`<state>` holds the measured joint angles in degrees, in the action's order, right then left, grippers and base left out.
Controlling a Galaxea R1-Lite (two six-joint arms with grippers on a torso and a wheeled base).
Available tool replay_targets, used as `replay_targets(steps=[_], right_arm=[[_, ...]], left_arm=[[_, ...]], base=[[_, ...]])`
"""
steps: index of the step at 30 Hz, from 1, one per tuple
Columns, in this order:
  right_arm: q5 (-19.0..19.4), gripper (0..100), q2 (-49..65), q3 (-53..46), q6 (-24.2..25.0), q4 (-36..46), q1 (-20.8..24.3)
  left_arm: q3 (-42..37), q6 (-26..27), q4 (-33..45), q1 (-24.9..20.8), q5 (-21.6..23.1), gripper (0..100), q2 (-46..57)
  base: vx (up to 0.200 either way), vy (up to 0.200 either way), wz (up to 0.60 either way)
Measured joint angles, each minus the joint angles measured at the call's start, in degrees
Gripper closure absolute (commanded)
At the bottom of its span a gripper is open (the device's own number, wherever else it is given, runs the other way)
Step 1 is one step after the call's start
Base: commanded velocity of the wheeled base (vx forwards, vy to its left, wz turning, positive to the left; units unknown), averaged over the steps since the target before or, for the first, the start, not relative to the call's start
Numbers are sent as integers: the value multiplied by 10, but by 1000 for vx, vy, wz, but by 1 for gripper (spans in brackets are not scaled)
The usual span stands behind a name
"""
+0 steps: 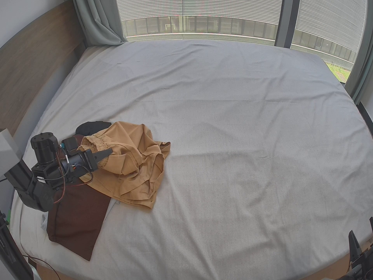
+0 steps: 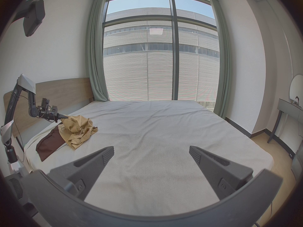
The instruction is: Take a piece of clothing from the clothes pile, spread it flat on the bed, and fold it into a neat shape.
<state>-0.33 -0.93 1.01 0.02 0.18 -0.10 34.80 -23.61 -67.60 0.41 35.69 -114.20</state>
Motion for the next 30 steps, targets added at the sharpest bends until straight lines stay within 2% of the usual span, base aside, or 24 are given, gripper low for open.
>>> replay_targets(steps=[3, 7, 14, 22, 26, 30], right_arm=[[0, 0, 0, 0, 0, 0, 0], [0, 0, 0, 0, -1, 0, 0], [0, 0, 0, 0, 0, 0, 0], [0, 0, 0, 0, 0, 0, 0], [0, 0, 0, 0, 0, 0, 0], [0, 0, 0, 0, 1, 0, 0]], left_arm=[[-13, -37, -40, -9, -15, 100, 8], [-25, -52, -88, -22, -38, 100, 14], [-41, -77, -104, -46, -78, 100, 20], [-58, -86, -125, -73, -99, 100, 41], [-62, -91, -128, -87, -136, 100, 48], [-63, -130, -145, -106, -182, 100, 52]], base=[[0, 0, 0], [0, 0, 0], [0, 0, 0], [0, 0, 0], [0, 0, 0], [0, 0, 0]])
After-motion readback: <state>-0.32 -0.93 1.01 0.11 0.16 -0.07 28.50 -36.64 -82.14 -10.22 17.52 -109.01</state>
